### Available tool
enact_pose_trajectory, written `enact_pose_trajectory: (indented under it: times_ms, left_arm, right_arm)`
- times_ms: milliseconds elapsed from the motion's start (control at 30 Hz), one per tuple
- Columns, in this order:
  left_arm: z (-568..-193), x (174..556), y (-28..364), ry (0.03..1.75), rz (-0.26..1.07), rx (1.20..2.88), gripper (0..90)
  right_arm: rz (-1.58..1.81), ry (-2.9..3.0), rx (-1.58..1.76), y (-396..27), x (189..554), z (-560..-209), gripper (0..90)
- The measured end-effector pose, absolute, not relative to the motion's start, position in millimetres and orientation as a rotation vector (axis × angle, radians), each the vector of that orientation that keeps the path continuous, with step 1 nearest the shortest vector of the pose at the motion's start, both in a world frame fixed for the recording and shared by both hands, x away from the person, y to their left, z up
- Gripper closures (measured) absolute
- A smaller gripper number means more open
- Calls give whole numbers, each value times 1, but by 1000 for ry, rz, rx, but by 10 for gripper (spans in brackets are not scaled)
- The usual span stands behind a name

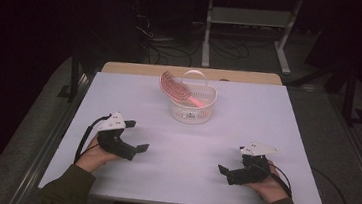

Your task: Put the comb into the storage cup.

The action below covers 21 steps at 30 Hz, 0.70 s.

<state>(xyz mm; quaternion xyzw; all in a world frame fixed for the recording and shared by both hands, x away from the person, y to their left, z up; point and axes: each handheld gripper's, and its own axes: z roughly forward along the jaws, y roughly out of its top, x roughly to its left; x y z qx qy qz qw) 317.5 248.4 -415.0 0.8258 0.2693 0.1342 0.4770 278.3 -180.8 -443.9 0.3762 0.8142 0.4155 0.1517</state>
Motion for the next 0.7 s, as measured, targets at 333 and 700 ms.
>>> enact_pose_trajectory:
  times_ms: [333,700]
  left_arm:
    - [-429,302,259,699,299,2036,1]
    - [-432,296,263,714,280,2046,1]
  right_arm:
    - [1187,2338,1080,-180,278,-444,0]
    - [1185,2337,1081,-181,278,-444,0]
